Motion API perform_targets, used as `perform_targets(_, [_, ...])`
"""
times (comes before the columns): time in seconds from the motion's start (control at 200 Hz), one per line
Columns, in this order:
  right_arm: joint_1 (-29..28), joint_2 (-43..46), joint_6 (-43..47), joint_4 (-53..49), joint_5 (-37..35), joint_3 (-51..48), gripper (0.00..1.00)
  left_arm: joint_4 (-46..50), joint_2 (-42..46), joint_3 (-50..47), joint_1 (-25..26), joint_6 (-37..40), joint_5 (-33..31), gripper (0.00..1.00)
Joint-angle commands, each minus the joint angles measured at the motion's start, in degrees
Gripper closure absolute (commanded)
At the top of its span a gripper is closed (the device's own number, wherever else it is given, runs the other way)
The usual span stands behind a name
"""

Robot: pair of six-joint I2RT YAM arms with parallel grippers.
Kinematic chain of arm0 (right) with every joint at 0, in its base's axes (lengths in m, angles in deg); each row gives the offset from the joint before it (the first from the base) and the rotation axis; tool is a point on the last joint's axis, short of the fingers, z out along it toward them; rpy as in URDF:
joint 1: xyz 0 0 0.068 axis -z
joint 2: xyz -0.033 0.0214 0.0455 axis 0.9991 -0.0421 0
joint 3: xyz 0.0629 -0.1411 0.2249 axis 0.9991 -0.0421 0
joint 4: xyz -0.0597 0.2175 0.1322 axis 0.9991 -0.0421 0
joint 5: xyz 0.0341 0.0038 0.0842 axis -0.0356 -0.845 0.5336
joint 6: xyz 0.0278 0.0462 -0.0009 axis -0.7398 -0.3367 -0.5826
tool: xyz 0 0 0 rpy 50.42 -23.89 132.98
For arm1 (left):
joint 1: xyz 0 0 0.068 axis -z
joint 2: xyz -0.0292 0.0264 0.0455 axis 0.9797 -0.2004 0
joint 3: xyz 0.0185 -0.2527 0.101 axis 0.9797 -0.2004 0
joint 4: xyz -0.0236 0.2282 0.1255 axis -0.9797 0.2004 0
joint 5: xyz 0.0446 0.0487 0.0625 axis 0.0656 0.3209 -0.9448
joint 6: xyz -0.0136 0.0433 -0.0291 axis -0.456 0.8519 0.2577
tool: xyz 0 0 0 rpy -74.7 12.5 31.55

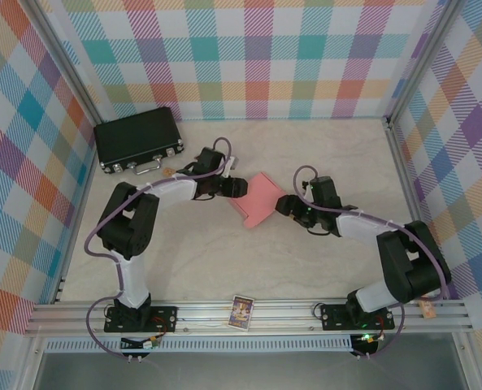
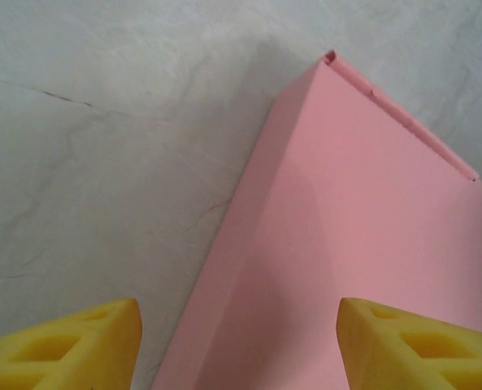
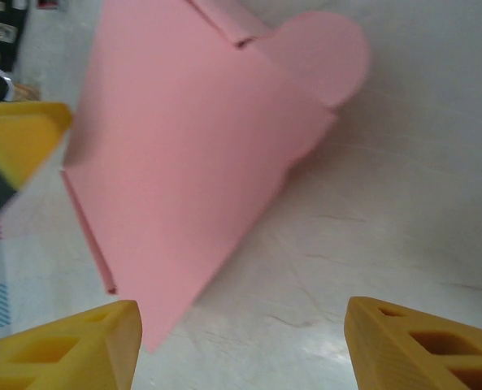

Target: Fold the paper box

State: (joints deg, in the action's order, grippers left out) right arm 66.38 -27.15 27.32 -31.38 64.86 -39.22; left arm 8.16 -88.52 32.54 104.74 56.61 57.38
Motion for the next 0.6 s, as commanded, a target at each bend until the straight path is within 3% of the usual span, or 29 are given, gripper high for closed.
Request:
perform_targets(0.0, [-0.6,-4.3,-4.4,11.4,2.9,-0.3,0.33,-1.6,-0.5,1.8,-0.7,0.4,4.7,0.39])
perform_targets(0.17, [-1.2,-10.8,-4.5,13.5,4.3,2.8,0.34,4.1,0.1,1.7,-0.5,-7.1,5.0,0.56])
perform_targets(0.275, [-1.3,-13.2,-2.8,12.3,5.3,5.3,0.34,2.4,3.2,-2.5,0.1,-12.1,5.3,0.61])
perform_targets(0.42, [-1.3,-15.5,0.8,9.6,8.4,9.6,0.35,-0.7,7.3,-8.4,1.7,-16.9,6.7,0.61])
perform_targets(0.595, [-1.2,-16.2,5.3,2.0,7.2,13.9,0.35,-3.2,11.2,-13.4,2.3,-19.5,5.8,0.6])
